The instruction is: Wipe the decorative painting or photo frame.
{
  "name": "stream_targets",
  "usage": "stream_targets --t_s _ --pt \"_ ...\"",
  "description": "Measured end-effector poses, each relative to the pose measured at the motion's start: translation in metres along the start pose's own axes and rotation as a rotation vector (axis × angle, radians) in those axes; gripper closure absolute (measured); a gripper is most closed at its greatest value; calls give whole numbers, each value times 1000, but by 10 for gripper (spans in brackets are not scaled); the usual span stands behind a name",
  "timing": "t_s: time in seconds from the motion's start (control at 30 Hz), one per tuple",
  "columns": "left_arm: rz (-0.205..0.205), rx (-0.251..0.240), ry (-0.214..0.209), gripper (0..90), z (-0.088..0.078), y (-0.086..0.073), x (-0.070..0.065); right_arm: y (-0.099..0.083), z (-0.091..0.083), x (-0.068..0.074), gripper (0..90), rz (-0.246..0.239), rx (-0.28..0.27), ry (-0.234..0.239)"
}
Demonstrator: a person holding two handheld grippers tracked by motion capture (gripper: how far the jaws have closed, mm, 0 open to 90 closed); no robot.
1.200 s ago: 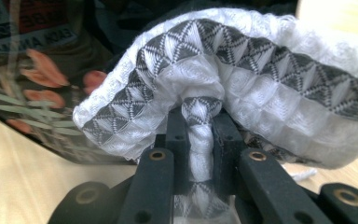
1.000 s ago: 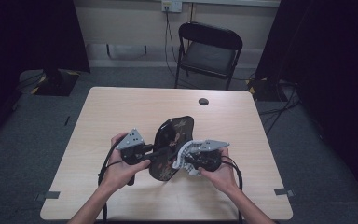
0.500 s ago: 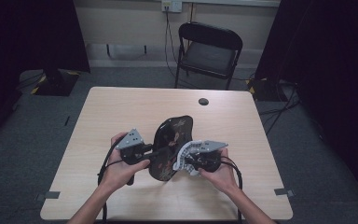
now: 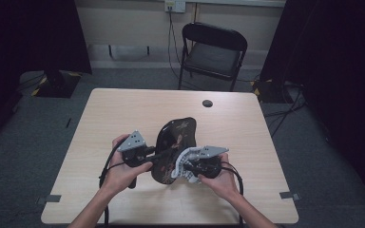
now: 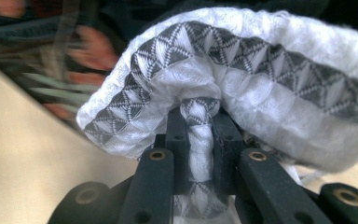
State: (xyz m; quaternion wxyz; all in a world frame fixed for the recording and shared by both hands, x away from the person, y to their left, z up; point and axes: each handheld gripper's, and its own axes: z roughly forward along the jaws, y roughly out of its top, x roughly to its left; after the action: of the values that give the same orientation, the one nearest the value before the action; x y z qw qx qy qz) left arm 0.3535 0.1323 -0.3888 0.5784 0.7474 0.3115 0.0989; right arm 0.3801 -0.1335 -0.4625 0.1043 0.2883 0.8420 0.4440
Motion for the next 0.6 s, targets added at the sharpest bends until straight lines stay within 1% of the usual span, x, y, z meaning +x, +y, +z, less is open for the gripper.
stream_targets --t_s 0.03,0.07,0.1,0.13,0.17,0.2,0.23,0.27,0.33,0.37,0.43,0.47,0.53,0.6 --pt "1 0 0 723 0 0 0 -1 0 -3 805 13 1 -10" --pt "1 0 -1 723 0 0 0 -2 0 -4 804 22 -1 -9" --pt "0 0 0 724 0 0 1 -2 -1 -4 804 23 -1 -5" --pt "-2 -1 0 724 0 0 1 -2 0 -2 802 12 7 1" --pt "-4 -2 -2 725 0 0 1 -1 1 0 801 2 12 16" --pt "-2 -1 -1 725 0 0 1 0 2 6 800 -17 13 47" --pt "-1 -1 2 725 0 0 1 0 3 11 799 -30 10 68" --pt "0 0 0 726 0 0 1 1 3 15 799 -36 13 93" --pt "2 0 3 727 0 0 1 2 5 20 799 -41 9 117" --pt "2 1 3 727 0 0 1 2 5 21 799 -41 11 121" --pt "1 0 0 727 0 0 1 2 5 18 803 -21 8 114" --pt "-1 -2 2 727 0 0 1 1 5 15 803 -15 9 96" --pt "-3 -3 4 726 0 0 2 0 4 8 803 -15 9 37" --pt "-1 -3 4 726 0 0 1 -2 2 -2 803 7 10 -10"
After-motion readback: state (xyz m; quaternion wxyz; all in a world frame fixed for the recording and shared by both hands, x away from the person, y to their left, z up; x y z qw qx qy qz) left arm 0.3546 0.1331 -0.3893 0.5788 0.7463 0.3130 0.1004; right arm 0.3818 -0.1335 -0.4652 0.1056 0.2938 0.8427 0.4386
